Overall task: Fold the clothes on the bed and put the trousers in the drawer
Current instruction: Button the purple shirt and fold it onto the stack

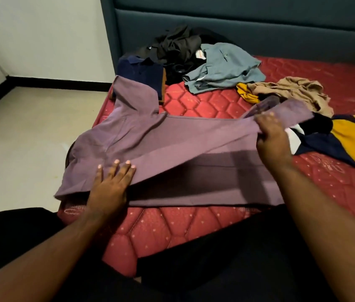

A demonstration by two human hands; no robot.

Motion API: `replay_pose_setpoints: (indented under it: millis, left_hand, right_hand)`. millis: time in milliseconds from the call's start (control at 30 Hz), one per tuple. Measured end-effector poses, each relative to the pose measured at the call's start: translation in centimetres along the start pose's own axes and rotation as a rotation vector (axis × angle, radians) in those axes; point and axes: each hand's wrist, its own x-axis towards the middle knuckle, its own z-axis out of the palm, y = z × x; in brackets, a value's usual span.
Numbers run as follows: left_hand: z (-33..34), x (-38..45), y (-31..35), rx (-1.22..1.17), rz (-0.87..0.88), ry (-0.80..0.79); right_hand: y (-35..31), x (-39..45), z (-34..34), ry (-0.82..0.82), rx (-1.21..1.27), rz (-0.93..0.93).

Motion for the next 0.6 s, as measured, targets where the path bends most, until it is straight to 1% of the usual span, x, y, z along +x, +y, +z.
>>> replay_pose_setpoints:
  millis: [33, 100, 133, 167, 200, 333, 400, 500, 567, 600]
  left_hand:
    - [0.9, -0.9, 0.5, 0.019, 0.010, -0.054]
    - [2.2, -2.1, 1.1, 0.021, 0.015, -0.164]
    - [2.4, -2.3, 1.5, 0.025, 0.020, -0.189]
    - [2.4, -2.4, 1.6, 0.032, 0.028, -0.212]
    - [2.1, -2.4, 1.8, 0.042, 0.052, -0.218]
    - [2.0, -2.8, 0.9, 0.064, 0.152, -0.094]
    - [2.2, -2.9, 0.4, 0.048, 0.169, -0.099]
    - [2.6, -2.8, 0.3, -0.009, 0.157, -0.162]
    - [2.8, -2.6, 0.4, -0.041, 0.174, -0.134]
    - [2.9, -2.4, 0.4, -0.056, 0.193, -0.104]
  right_hand:
    - [1.0, -2.3, 0.3, -0.184, -0.058, 0.087]
    - [2.5, -5.4, 0.8, -0.723, -0.270, 0.311]
    - [3.1, -6.0, 1.0, -0.918, -0.362, 0.365]
    - [3.4, -6.0, 1.2, -1.000, -0.425, 0.363]
    - [3.1, -6.0, 0.9, -1.018, -0.451, 0.357]
    - [3.1, -5.6, 1.2, -0.909, -0.449, 0.407]
    - [3.8, -5.6, 1.5, -0.885, -0.466, 0.418]
    - [3.8, -5.9, 1.3, -1.001, -0.451, 0.414]
    - [3.6, -6.3, 1.2, -1.037, -0.452, 0.434]
    - [3.4, -6.3, 1.1, -1.026, -0.434, 0.440]
